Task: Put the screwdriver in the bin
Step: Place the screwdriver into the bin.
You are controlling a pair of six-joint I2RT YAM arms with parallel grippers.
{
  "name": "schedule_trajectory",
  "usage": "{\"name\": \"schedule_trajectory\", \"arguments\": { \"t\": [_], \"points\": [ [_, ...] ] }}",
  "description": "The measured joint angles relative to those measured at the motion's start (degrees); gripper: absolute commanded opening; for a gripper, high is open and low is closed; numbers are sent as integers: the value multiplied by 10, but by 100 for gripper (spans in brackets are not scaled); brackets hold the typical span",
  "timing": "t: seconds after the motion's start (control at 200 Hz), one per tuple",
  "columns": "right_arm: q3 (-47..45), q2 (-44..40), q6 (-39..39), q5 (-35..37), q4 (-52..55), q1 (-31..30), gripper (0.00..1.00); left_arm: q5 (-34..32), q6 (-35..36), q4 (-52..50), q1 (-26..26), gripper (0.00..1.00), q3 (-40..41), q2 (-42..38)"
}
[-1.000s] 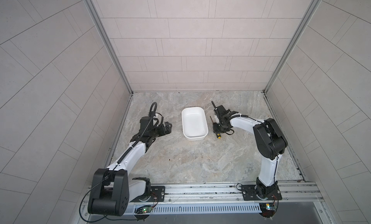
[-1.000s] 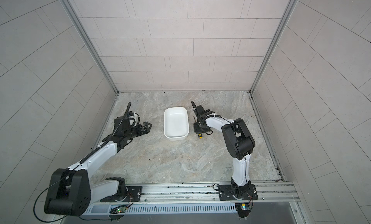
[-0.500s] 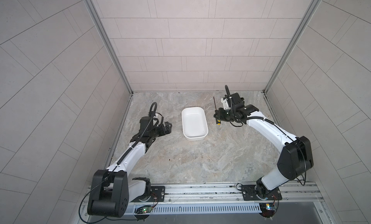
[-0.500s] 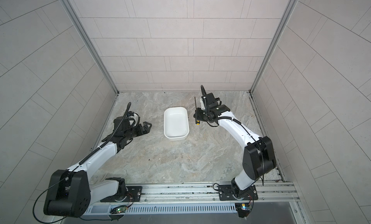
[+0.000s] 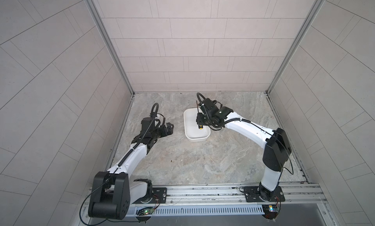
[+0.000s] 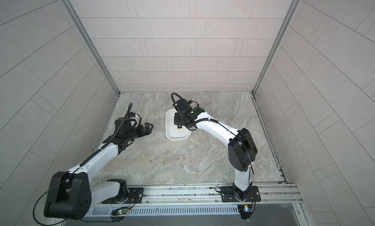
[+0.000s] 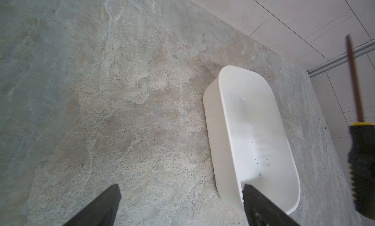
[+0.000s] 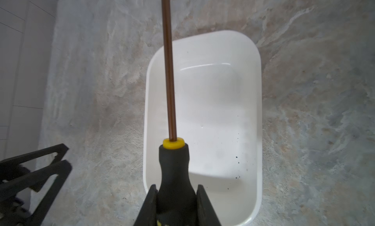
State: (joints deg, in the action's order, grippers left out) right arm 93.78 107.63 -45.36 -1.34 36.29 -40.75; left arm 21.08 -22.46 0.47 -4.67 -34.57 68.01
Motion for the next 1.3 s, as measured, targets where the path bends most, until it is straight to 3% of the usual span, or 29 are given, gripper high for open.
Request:
{"name": "schedule_trajectory", "arguments": {
  "t": [0.21,1.301],
  "points": [
    [43,76,-10,21,38,-8,0,-4,1,0,0,100,0,-3],
    [103,212,-25,44,58,-9,0,-30,28,-11,0,100,0,-2]
  ]
}}
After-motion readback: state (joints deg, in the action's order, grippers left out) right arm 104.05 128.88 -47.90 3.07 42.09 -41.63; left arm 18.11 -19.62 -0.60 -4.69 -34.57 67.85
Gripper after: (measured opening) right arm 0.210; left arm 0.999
